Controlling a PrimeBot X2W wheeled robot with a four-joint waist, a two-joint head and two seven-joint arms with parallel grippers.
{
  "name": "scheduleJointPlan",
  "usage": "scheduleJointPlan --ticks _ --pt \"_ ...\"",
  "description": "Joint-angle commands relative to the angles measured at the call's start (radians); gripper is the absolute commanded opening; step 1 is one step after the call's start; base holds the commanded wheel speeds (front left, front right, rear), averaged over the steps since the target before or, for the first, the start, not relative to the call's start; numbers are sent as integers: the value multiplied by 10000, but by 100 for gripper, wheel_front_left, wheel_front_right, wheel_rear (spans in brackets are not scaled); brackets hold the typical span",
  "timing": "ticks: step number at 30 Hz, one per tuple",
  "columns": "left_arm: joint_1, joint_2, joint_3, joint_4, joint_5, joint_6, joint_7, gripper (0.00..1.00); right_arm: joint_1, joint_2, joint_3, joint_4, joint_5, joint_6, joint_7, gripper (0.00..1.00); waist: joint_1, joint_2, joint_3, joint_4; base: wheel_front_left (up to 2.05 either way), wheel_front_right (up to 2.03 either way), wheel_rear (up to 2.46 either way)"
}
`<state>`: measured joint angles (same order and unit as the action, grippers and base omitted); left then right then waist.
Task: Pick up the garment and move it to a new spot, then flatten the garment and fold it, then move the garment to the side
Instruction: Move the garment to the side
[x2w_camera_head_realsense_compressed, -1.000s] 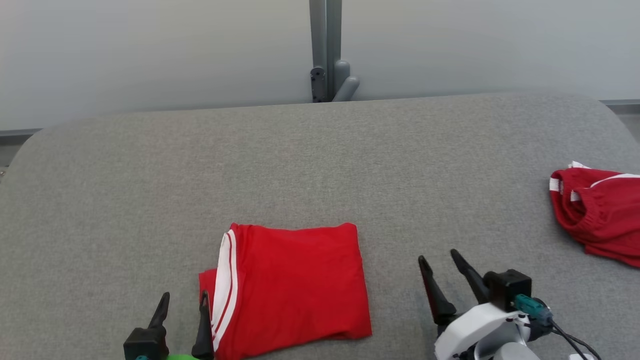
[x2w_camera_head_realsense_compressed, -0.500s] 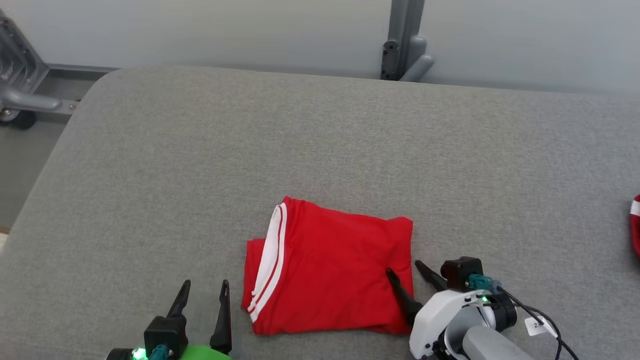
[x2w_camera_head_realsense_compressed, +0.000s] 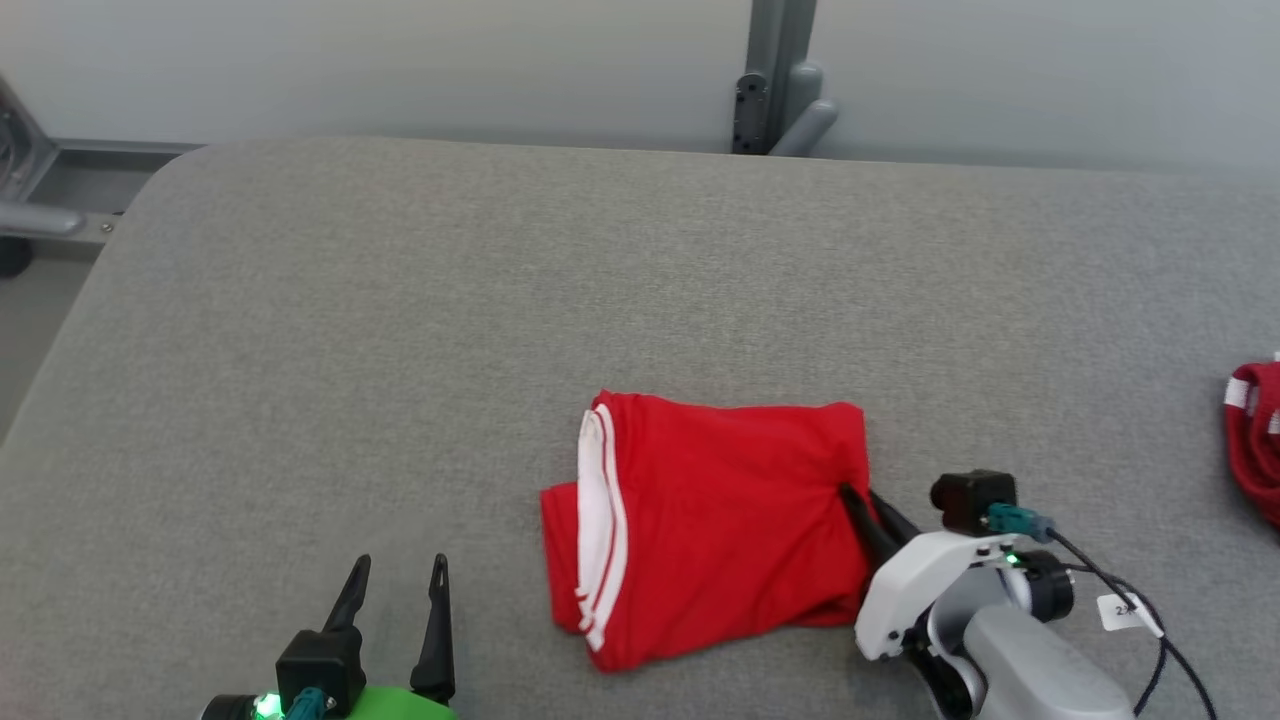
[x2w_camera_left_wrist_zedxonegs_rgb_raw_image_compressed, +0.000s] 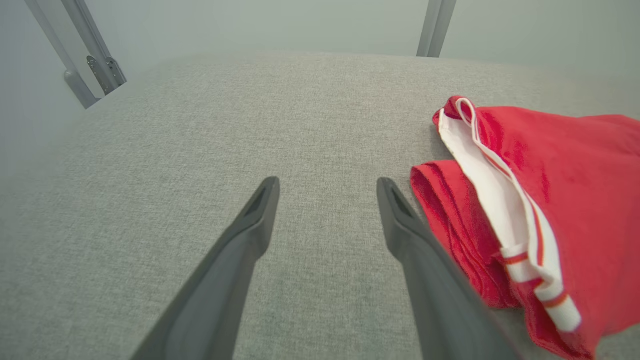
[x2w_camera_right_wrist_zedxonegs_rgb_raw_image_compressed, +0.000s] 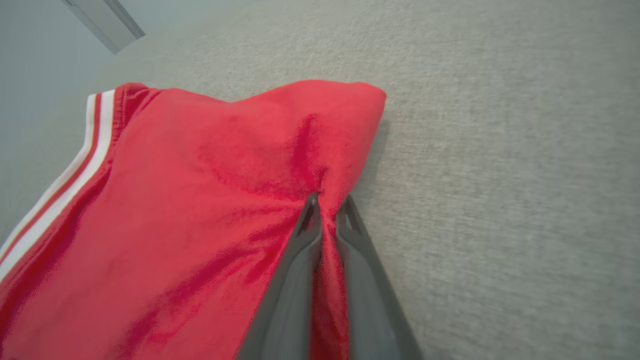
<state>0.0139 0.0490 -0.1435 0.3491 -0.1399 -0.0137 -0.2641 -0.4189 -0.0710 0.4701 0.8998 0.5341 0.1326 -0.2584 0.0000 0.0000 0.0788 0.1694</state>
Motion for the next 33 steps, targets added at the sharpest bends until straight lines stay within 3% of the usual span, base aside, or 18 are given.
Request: scheduleJointPlan --ticks 1,10,19,26,33 --pt "-12 33 61 -83 -8 3 5 100 -58 -318 -403 -250 -132 -30 -86 0 0 0 -186 -825 0 0 0" --pt "-156 33 136 -127 -101 -19 5 100 464 -753 -1558 -834 -663 -28 -73 0 0 0 -284 -3012 0 0 0" --pt "-582 34 56 -137 -98 -19 5 100 667 -760 -1764 -1185 -799 -28 -73 0 0 0 -17 -5183 0 0 0" --pt "-944 40 -87 -35 130 -120 5 100 620 -816 -1653 -1494 -635 -29 -74 0 0 0 341 -5831 0 0 0" --pt "-1118 42 -152 92 285 -231 5 100 151 -891 -1354 -1762 -799 -27 -74 0 0 0 676 -5564 0 0 0"
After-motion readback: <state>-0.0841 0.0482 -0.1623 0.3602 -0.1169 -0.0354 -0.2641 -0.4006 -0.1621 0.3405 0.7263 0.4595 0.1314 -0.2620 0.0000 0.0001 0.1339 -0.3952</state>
